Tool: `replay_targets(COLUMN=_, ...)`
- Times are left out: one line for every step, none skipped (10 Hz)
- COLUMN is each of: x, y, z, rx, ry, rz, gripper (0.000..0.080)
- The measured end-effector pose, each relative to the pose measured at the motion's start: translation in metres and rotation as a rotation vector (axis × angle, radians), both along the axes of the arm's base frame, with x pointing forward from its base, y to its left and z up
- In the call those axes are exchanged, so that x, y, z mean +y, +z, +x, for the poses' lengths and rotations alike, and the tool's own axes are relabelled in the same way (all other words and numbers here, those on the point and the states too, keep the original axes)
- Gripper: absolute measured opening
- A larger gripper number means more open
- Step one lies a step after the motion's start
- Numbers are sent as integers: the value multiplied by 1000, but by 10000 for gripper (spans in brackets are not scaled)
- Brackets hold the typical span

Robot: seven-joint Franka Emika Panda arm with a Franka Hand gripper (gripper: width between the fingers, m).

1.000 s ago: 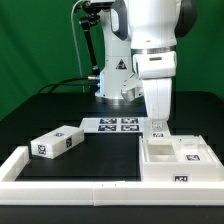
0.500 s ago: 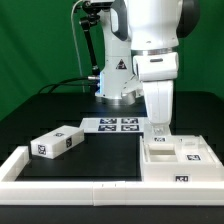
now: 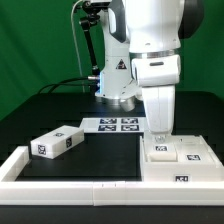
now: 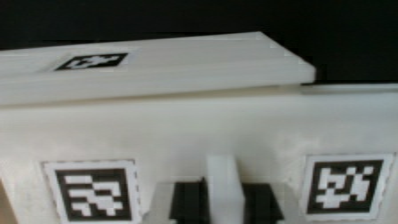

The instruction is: Assemble cabinet

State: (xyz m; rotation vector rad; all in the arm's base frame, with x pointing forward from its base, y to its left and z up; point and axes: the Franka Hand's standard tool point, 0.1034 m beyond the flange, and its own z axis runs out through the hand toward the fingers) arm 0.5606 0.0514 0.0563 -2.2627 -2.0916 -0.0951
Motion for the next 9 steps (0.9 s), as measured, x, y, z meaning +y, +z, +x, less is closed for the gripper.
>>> replay_targets(x=0, y=0, z=6, rx=-2, ry=-3, rz=2, gripper=70)
replay_targets(x=-1, y=0, z=11, rx=-5, ry=-4, rz=4, gripper=70)
replay_targets(x=-1, y=0, z=15, rx=-8, ry=-5, rz=5, gripper=70)
replay_targets(x=-1, y=0, z=18, rx=-9, ry=-7, rz=6, gripper=70)
replay_targets(x=-2, y=0, z=21, rx=-7, ry=0, rz=6, gripper=70)
replay_targets(x=-2, y=1, z=26, rx=-8, ry=8, rz=7, gripper=70)
replay_targets(x=-3, y=0, z=30, rx=-5, ry=19, rz=8, gripper=70)
replay_targets(x=-3, y=1, z=30, rx=-3, ry=26, rz=8, gripper=70)
replay_targets(x=-3, y=1, z=30, rx=-3, ry=33, rz=8, gripper=70)
